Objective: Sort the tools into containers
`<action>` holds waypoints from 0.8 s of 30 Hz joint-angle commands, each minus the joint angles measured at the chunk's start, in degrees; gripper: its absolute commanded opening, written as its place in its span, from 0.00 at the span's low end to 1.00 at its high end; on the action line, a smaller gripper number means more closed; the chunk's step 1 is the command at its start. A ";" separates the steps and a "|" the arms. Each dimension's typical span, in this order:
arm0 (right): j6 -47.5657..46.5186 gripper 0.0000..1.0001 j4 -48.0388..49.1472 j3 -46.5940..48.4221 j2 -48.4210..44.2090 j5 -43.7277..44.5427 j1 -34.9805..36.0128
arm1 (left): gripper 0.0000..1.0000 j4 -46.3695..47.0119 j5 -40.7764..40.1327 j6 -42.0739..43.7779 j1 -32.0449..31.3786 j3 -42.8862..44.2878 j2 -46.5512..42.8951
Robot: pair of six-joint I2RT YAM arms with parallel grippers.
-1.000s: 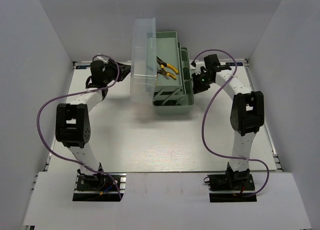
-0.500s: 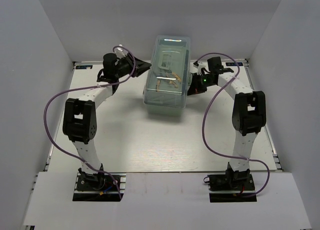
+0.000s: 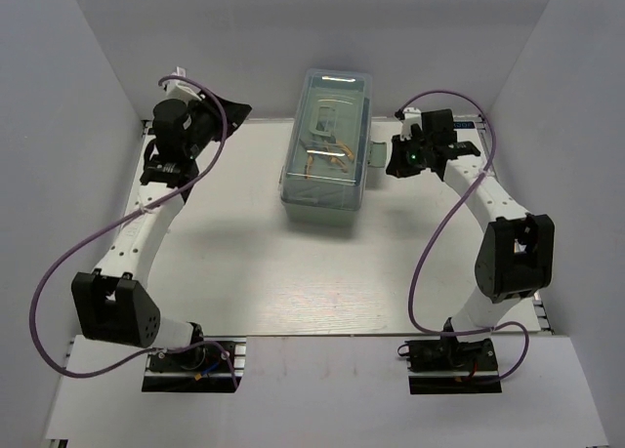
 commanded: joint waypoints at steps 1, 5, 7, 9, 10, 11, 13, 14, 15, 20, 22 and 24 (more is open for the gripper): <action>-2.15 0.10 0.61 3.09 0.74 -3.30 0.40 | 0.35 -7.04 -0.19 8.35 -0.87 -2.54 6.49; -2.07 0.14 -0.63 6.43 3.03 -3.84 0.93 | 0.25 -8.26 6.43 11.16 -2.10 1.57 16.33; -2.24 0.14 -1.50 8.79 4.08 -1.04 1.55 | 0.24 -12.13 4.96 13.00 -2.80 3.34 20.47; -3.29 0.15 -2.29 11.26 5.74 -0.06 1.98 | 0.24 -12.67 3.54 13.89 -3.42 3.35 21.10; -3.38 0.15 -3.60 13.09 6.10 0.38 1.90 | 0.24 -12.15 3.54 14.59 -3.94 3.35 21.79; -3.12 0.17 -4.05 14.24 6.45 0.38 1.90 | 0.24 -12.14 4.32 14.60 -4.47 3.35 22.84; -2.60 0.17 -3.62 14.52 6.63 1.08 1.99 | 0.24 -11.61 8.71 15.48 -5.00 4.31 24.86; -2.42 0.17 -3.01 14.08 6.46 1.09 1.90 | 0.23 -10.92 10.64 16.26 -5.00 4.84 25.83; -2.16 0.17 -2.65 13.91 6.37 1.35 1.90 | 0.23 -10.04 13.61 16.79 -5.61 4.84 27.15; -2.42 0.17 -0.81 10.66 3.99 3.10 1.72 | 0.23 -9.23 18.48 18.72 -7.82 6.60 28.39; -3.12 0.17 -0.89 10.39 2.86 3.90 1.55 | 0.23 -10.03 19.53 19.34 -8.87 7.21 28.92; -3.82 0.17 -0.89 10.30 2.41 5.92 1.37 | 0.23 -11.96 19.53 19.87 -8.87 7.22 28.92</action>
